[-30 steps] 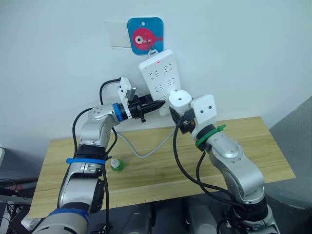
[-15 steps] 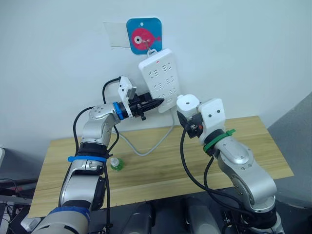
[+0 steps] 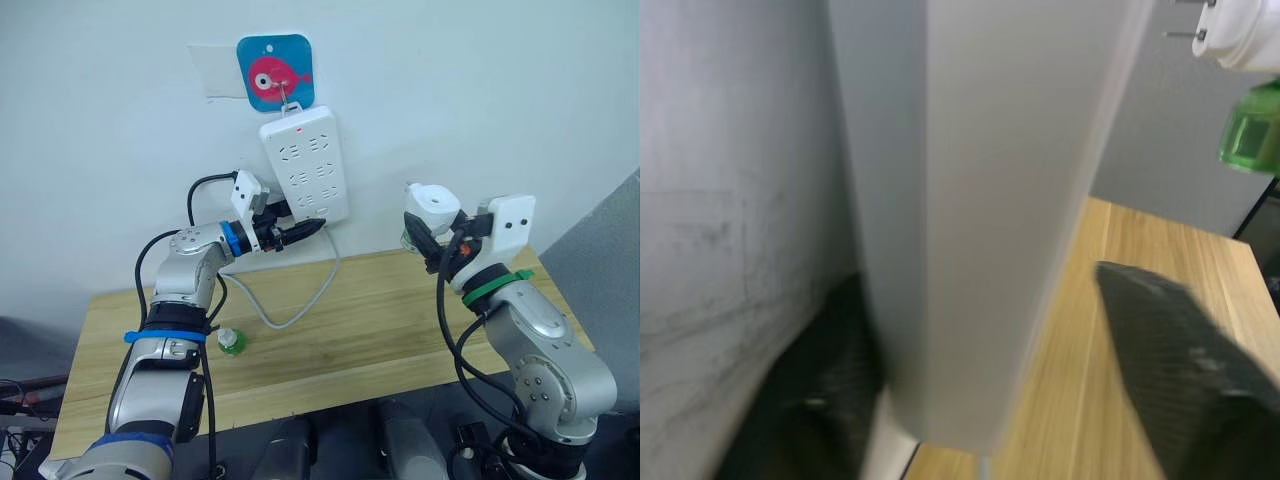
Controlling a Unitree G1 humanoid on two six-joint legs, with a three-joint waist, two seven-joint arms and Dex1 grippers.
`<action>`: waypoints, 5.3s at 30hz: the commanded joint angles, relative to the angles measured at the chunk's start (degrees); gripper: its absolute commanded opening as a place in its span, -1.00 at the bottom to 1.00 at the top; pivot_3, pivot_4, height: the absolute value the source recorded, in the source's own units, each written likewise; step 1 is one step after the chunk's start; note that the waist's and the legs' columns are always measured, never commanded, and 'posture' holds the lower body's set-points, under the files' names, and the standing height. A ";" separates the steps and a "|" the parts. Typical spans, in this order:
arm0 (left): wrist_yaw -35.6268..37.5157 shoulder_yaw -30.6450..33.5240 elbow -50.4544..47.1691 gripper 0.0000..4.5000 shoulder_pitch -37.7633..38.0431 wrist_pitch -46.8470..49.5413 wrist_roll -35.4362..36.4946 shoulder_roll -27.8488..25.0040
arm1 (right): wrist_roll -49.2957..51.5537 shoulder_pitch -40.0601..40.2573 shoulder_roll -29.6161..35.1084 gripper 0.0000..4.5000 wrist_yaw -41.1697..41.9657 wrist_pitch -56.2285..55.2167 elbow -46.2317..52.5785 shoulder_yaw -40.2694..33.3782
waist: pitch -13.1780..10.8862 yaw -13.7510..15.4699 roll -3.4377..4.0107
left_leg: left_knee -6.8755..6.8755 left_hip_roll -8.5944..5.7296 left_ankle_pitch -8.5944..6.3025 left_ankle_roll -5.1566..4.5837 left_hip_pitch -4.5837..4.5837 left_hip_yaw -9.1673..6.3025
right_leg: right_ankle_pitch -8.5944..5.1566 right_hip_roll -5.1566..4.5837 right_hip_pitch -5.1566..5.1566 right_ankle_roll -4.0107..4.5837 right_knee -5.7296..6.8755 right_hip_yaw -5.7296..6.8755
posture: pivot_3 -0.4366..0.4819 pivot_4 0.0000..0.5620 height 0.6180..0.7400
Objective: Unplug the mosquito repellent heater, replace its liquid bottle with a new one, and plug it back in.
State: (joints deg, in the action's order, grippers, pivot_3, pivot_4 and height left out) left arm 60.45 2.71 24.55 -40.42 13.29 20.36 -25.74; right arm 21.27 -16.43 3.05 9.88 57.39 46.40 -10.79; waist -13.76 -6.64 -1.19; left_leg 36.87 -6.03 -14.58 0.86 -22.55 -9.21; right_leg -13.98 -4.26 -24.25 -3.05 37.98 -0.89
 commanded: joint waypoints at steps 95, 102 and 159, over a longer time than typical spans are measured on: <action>-0.37 -16.38 -31.93 0.01 20.95 -7.42 0.97 6.32 | 91.73 -0.57 39.23 0.99 -7.50 12.01 -42.47 -1.17 | -1.44 0.56 0.48 | 0.14 0.71 -0.07 -0.02 -0.18 0.88 | 0.10 0.90 -0.04 0.27 -0.26 -0.19 | -0.47 0.00 1.00; 2.02 -16.33 -29.35 0.01 18.35 -9.47 0.03 6.71 | 91.73 -12.66 46.71 0.99 1.70 24.58 -55.42 8.18 | -1.57 0.91 0.29 | 0.16 0.77 -0.10 -0.08 -0.25 0.99 | 0.10 0.76 -0.04 0.28 -0.33 -0.14 | -0.43 0.01 1.00; -7.75 -10.72 -33.71 0.01 16.26 30.47 22.48 8.01 | 77.76 -18.31 46.98 0.33 16.72 30.81 -55.09 10.56 | -1.63 1.91 0.20 | 0.20 0.65 -0.25 -0.32 -0.42 0.74 | 0.28 0.56 -0.04 0.15 -0.73 -0.11 | -0.35 -0.02 1.00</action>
State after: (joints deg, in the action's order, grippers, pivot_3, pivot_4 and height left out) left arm 57.71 -11.85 -8.51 -22.66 33.48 36.16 -18.12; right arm 99.36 -34.64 50.54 24.37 87.04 -12.31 0.82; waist -15.39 -4.74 -0.99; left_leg 37.09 -5.37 -14.83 0.54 -22.95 -8.48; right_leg -13.70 -3.67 -24.29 -2.91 37.25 -1.00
